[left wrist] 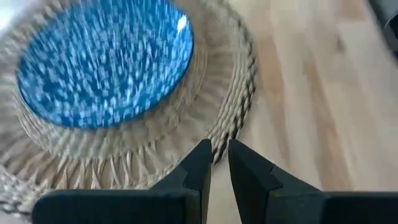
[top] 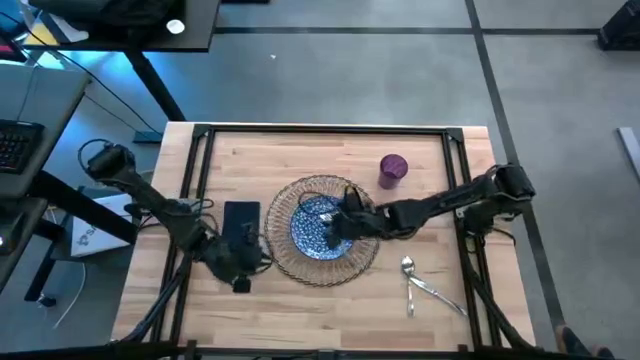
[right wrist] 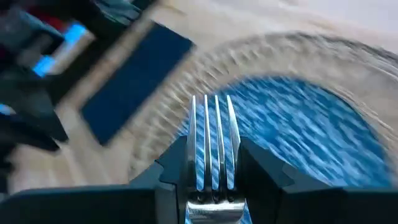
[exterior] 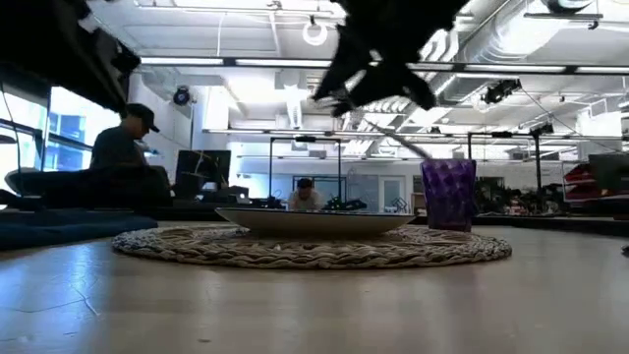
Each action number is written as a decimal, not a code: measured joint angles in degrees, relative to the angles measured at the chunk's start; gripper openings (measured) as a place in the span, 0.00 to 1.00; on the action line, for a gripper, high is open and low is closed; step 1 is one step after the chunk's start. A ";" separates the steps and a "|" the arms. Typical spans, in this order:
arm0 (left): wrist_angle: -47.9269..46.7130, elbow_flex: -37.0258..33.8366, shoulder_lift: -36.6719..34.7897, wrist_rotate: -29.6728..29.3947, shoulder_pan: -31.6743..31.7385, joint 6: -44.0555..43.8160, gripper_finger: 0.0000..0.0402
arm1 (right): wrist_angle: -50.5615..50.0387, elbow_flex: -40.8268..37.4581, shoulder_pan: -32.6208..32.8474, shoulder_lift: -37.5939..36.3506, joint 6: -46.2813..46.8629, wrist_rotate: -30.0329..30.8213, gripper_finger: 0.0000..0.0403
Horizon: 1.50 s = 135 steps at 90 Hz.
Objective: Set table place
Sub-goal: Put the silver fork on top of the blue table napkin
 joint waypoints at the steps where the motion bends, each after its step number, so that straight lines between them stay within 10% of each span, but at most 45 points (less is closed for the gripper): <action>1: 0.54 0.00 -0.01 -0.74 -0.36 -0.01 0.10 | 0.71 0.00 -0.15 0.08 -0.47 -0.32 0.21; 42: 72.50 -25.86 6.16 2.02 5.79 -0.90 0.33 | 12.59 -0.02 -1.36 1.20 -8.07 -4.35 0.21; 79: 82.98 -13.42 24.89 19.74 17.98 5.33 0.56 | 20.42 -0.02 -0.62 1.22 -11.19 -7.06 0.21; 135: 93.36 -7.55 33.18 22.29 21.96 7.75 0.56 | 29.24 -0.02 1.38 1.22 -17.64 -9.15 0.21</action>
